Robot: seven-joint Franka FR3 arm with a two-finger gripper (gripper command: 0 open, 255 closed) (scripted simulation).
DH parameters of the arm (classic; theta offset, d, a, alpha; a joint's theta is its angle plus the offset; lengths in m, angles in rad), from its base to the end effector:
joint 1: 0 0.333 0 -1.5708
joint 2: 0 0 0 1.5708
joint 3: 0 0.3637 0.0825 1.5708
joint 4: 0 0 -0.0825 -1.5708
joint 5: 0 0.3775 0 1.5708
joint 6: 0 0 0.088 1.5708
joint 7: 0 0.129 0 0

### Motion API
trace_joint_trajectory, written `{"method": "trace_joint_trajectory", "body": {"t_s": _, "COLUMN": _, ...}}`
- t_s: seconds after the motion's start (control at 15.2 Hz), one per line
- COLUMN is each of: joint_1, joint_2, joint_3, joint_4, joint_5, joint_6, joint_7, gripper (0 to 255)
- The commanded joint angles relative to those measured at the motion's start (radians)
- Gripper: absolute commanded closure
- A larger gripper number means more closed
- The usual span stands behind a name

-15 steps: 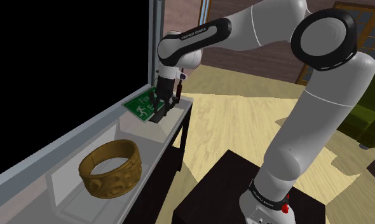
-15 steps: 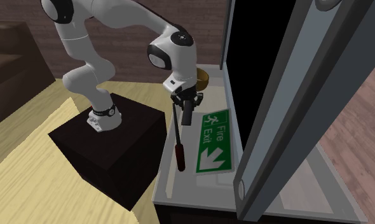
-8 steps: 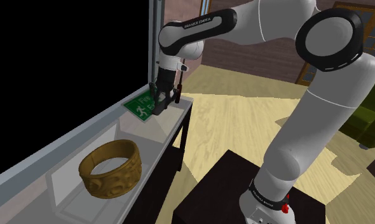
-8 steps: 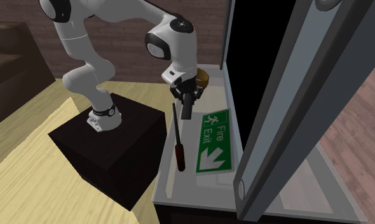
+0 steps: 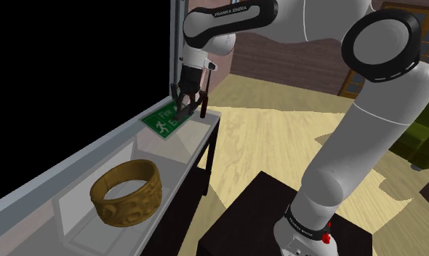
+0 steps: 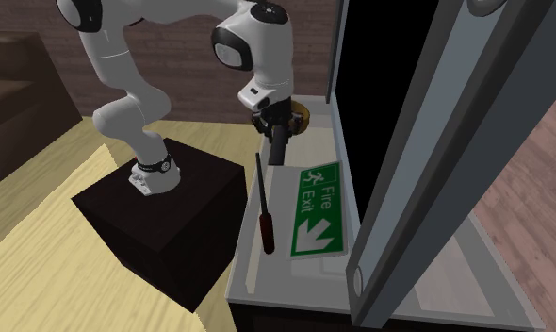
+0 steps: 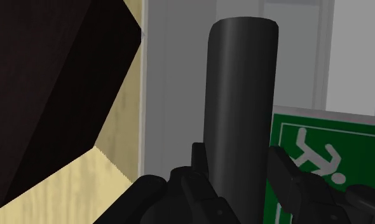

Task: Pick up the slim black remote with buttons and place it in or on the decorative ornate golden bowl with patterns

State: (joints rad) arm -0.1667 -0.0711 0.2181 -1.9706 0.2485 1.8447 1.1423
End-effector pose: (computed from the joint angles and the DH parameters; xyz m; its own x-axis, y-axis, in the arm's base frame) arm 0.5204 0.0542 0.5259 0.3871 -0.8943 -0.2243 -0.9202 -0.3901 -0.0329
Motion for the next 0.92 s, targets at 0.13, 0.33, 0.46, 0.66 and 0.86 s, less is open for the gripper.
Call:
{"method": "trace_joint_trajectory", "body": {"t_s": 0.13, "joint_1": -0.001, "joint_2": -0.006, "joint_3": -0.001, "joint_4": 0.048, "joint_5": -0.002, "joint_6": -0.053, "joint_7": 0.011, "gripper": 255}}
{"method": "trace_joint_trajectory", "body": {"t_s": 0.33, "joint_1": 0.009, "joint_2": -0.021, "joint_3": 0.010, "joint_4": 0.053, "joint_5": 0.002, "joint_6": -0.068, "joint_7": 0.035, "gripper": 255}}
{"method": "trace_joint_trajectory", "body": {"t_s": 0.46, "joint_1": 0.030, "joint_2": -0.046, "joint_3": 0.033, "joint_4": 0.022, "joint_5": 0.013, "joint_6": -0.051, "joint_7": 0.073, "gripper": 255}}
{"method": "trace_joint_trajectory", "body": {"t_s": 0.66, "joint_1": 0.062, "joint_2": -0.076, "joint_3": 0.071, "joint_4": -0.015, "joint_5": 0.030, "joint_6": -0.028, "joint_7": 0.133, "gripper": 255}}
{"method": "trace_joint_trajectory", "body": {"t_s": 0.86, "joint_1": 0.094, "joint_2": -0.097, "joint_3": 0.111, "joint_4": -0.042, "joint_5": 0.045, "joint_6": -0.005, "joint_7": 0.195, "gripper": 255}}
